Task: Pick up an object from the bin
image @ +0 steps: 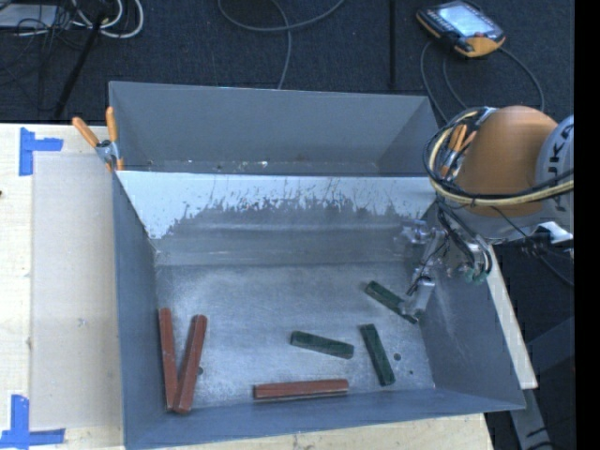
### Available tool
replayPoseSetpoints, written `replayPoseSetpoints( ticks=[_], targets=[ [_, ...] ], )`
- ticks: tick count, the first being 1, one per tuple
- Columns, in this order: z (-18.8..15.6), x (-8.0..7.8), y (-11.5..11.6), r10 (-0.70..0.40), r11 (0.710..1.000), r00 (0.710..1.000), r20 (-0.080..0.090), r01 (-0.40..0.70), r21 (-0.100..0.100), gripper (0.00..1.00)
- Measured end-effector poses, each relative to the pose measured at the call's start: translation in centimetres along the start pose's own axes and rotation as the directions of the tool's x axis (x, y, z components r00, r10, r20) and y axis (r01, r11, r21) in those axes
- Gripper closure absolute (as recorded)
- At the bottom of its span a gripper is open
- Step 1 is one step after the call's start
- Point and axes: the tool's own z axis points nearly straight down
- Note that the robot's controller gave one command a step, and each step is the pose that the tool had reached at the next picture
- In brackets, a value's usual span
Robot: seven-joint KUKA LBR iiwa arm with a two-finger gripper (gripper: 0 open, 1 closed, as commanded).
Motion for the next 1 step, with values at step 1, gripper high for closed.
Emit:
replayPoseSetpoints(
  ticks=[1],
  targets=[
    [4.37, 0.57, -0.67, -0.075, 0.997, 0.997, 0.003, 0.075, 0.001, 0.0]
  ],
)
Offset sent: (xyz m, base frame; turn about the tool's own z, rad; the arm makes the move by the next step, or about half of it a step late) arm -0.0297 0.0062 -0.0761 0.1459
